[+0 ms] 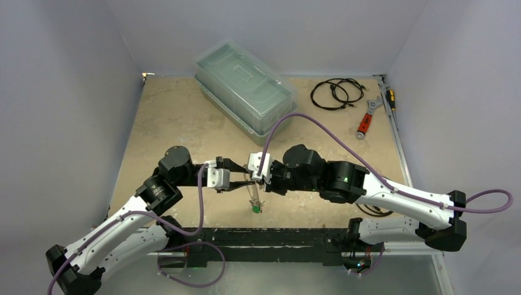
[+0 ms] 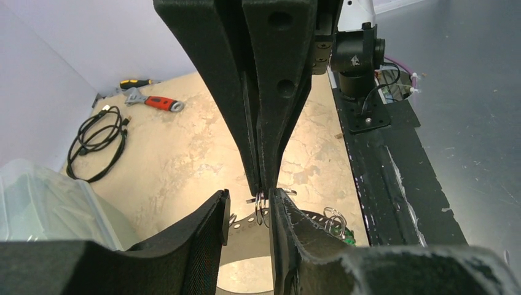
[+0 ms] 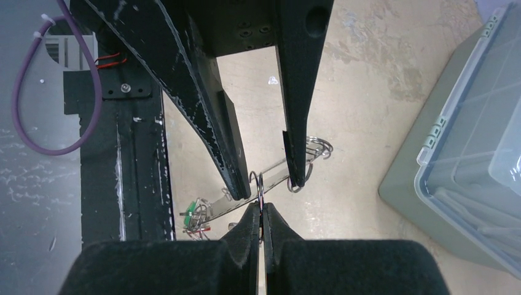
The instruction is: Put the keys on the keyring
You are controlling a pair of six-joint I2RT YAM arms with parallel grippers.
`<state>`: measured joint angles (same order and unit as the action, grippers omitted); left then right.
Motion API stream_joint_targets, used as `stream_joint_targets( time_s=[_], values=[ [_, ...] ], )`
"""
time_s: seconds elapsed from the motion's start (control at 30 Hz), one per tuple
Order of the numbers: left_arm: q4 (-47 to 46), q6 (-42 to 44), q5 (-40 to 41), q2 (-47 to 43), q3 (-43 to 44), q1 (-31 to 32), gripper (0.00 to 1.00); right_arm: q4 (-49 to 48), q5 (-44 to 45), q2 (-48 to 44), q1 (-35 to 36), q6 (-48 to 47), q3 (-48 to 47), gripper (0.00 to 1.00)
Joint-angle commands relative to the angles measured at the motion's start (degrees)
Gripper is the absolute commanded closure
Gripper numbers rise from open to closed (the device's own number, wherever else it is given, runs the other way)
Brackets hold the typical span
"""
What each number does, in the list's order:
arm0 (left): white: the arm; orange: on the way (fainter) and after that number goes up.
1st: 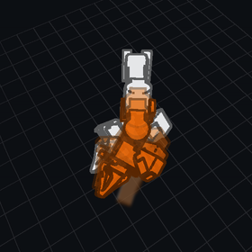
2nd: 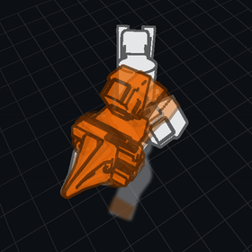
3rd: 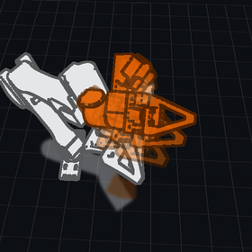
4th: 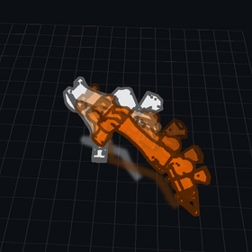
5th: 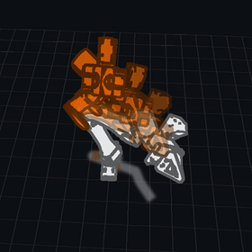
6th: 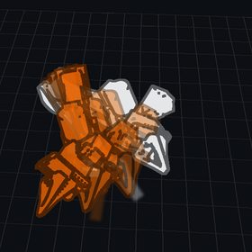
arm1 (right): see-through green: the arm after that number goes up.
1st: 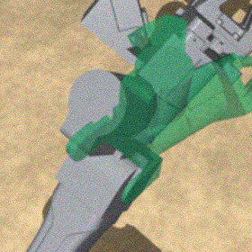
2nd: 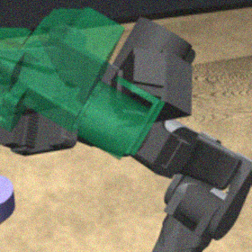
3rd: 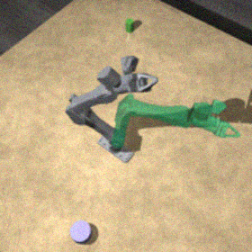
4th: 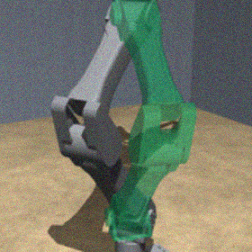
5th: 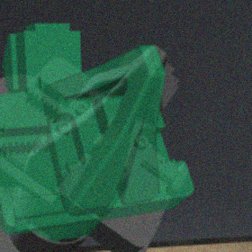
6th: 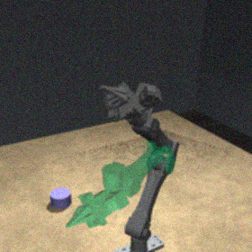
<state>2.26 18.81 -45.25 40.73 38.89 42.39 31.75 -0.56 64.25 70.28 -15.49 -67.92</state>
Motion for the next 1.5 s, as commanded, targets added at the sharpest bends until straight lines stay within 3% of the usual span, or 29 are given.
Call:
stream_joint_targets(
  time_s=[0.0,0.27,0.33,0.43,0.6,0.77,0.87,1.07,1.47],
  values=[
    [-1.38,-0.88,-1.68,1.28,0.86,-0.03,0.69,-2.42,1.35,-1.50,0.62,0.02,-1.72,1.00],
    [-3.54,-1.77,-2.72,2.72,0.52,0.01,0.78,-3.64,0.71,-2.86,1.08,-0.33,-0.59,1.00],
    [-3.73,-2.03,-2.77,3.02,0.48,0.01,0.84,-3.90,0.65,-2.94,1.22,-0.44,-0.47,1.00],
    [-4.00,-2.06,-3.06,2.96,0.57,-0.01,1.00,-4.70,0.69,-2.86,1.35,-0.49,-0.08,1.00],
    [-4.72,-2.25,-2.41,1.09,0.88,0.03,1.00,-7.45,0.67,-3.33,1.44,-0.76,0.97,1.00],
    [-8.72,-5.34,-1.93,-1.46,-0.19,-0.05,1.00,-18.75,1.66,-9.54,1.44,-1.04,7.78,0.65],
    [-11.78,-7.09,-2.26,-2.37,-1.03,-0.06,1.00,-25.49,1.38,-14.57,1.44,-0.87,12.31,0.57],
    [-15.45,-9.46,-3.26,-3.72,-1.91,-0.10,1.00,-34.24,-2.12,-21.74,1.44,0.50,19.10,0.56],
    [-19.22,-12.01,-4.13,-5.35,-3.12,-0.13,1.00,-33.85,-9.73,-18.35,1.27,-0.15,18.58,0.64]
  ],
)
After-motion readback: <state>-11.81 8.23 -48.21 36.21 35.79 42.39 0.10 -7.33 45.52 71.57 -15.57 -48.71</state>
